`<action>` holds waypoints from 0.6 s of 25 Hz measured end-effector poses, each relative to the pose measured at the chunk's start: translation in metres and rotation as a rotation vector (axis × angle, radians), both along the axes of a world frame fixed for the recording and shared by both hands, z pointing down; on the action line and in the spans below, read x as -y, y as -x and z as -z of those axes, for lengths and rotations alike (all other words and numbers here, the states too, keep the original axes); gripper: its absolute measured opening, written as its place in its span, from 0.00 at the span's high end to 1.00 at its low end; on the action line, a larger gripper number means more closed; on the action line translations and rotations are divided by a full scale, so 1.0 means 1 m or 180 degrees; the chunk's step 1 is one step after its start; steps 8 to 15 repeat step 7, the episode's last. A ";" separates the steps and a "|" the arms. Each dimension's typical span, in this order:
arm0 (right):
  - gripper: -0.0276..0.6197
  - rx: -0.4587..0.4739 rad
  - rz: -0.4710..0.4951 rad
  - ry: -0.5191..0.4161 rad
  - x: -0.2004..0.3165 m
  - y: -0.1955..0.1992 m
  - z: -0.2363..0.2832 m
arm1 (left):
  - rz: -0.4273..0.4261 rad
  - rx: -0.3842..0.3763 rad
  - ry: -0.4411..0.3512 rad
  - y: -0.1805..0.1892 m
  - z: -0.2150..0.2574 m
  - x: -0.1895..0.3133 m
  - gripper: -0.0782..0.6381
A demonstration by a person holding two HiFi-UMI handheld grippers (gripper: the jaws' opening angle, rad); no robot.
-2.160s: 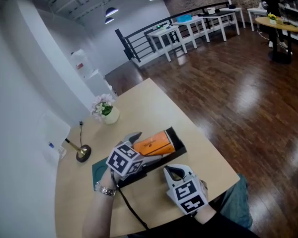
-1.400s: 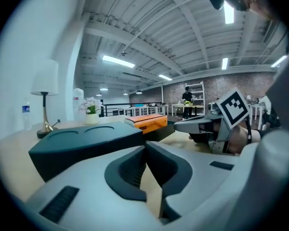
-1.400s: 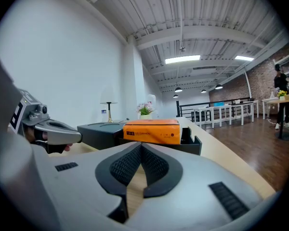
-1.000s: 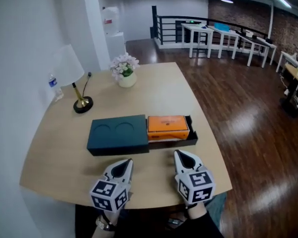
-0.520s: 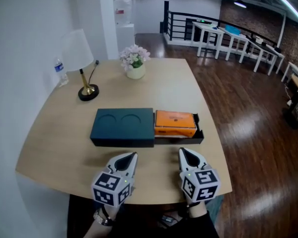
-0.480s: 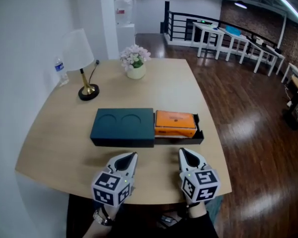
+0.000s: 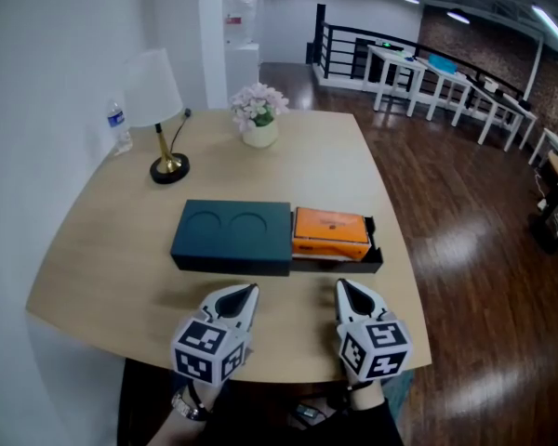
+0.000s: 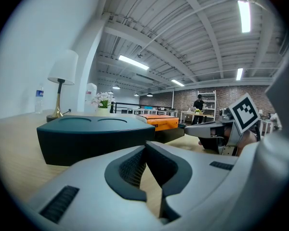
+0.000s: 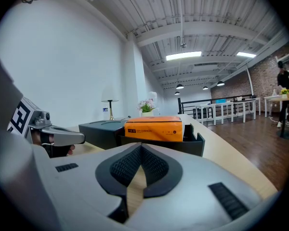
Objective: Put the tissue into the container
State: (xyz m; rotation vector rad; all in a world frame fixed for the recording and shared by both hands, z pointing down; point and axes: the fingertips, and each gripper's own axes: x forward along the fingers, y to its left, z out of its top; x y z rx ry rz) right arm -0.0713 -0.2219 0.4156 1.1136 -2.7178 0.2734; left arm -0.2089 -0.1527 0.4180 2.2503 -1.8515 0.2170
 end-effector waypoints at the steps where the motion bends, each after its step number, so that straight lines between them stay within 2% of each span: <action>1: 0.95 0.0000 0.0000 -0.0001 0.000 0.000 0.000 | 0.0001 0.0000 0.0000 0.000 0.000 0.000 0.89; 15: 0.95 0.0009 -0.0031 -0.0021 -0.001 -0.001 0.003 | -0.0006 0.0003 0.0001 0.000 0.000 0.000 0.89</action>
